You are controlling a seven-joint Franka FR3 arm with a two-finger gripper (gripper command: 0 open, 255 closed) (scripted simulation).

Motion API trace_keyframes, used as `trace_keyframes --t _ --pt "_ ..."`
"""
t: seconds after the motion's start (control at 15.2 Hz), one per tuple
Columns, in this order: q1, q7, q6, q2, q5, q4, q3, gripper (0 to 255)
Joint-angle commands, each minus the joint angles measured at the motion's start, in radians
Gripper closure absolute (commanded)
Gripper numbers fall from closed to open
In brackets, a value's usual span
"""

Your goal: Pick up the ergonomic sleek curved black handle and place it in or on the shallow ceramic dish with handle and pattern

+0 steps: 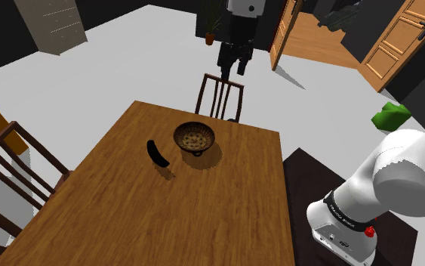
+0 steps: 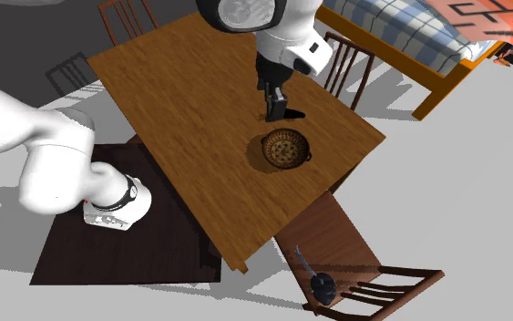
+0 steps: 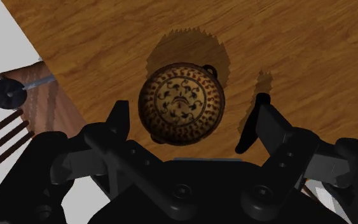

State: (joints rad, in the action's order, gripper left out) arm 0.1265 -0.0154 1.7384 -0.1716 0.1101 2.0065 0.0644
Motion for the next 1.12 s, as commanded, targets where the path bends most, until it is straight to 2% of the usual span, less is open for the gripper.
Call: trace_keyframes --t 0.0,0.53,1.06 --pt "0.016 -0.012 0.007 0.071 -0.002 -0.033 0.017 0" --pt "0.087 -0.038 -0.032 0.366 -0.029 -0.246 0.085 0" --pt "0.177 -0.059 -0.113 0.663 -0.076 -0.500 0.142 0"
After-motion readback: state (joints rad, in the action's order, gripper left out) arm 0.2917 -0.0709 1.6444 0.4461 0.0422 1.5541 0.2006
